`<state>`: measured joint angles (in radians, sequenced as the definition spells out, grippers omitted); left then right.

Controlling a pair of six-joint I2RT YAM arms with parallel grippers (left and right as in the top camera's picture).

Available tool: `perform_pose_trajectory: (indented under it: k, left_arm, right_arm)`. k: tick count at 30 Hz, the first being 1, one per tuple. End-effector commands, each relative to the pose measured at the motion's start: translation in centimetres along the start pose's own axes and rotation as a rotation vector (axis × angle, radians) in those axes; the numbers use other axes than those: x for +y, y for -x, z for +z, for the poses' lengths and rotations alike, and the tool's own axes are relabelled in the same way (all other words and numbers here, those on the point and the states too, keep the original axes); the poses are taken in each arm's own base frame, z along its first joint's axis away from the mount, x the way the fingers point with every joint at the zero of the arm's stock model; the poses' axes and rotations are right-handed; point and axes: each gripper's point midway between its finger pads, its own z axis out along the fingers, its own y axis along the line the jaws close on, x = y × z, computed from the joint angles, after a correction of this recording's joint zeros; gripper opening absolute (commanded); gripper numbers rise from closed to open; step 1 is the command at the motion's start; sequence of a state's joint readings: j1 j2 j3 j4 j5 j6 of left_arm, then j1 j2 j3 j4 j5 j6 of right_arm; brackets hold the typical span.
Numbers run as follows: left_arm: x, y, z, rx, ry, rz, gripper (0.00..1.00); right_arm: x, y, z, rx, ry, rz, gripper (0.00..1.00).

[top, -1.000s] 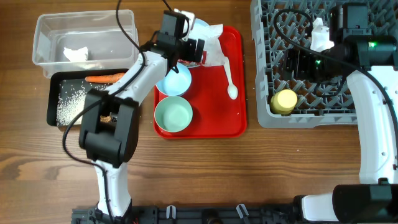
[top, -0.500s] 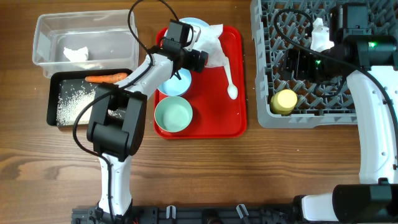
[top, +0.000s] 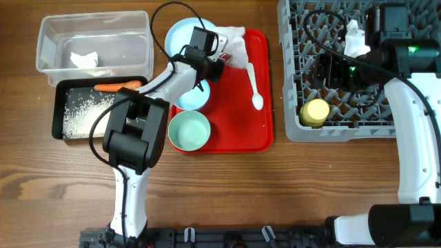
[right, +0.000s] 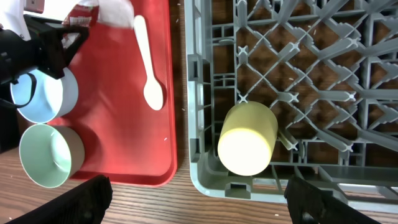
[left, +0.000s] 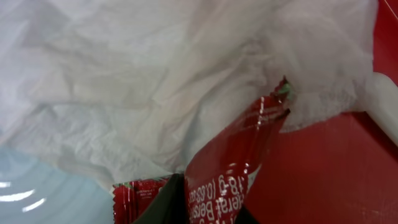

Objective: Sort waste into correct bins and load items into the dishwasher rack
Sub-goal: 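Carry the red wrapper to the clear bin and release it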

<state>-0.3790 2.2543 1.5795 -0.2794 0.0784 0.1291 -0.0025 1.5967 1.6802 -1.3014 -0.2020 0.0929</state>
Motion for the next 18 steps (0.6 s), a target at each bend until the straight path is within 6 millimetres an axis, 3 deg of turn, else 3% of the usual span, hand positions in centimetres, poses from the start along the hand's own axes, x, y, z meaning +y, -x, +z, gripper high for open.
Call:
perform_pose_trajectory:
  k: [1, 7, 18]
  left_arm:
    - [-0.2, -1.2, 1.0, 0.032, -0.014, -0.004, 0.16]
    - [-1.0, -0.3, 0.1, 0.010, -0.020, 0.009, 0.17]
    - [-3.8, 3.9, -4.2, -0.099, -0.044, 0.055, 0.17]
  right_arm:
    - [0.5, 0.2, -0.6, -0.018, 0.013, 0.005, 0.93]
    - [0.5, 0.2, -0.6, -0.019, 0.013, 0.005, 0.93]
    - [0.5, 0.2, -0.6, -0.018, 0.013, 0.003, 0.93]
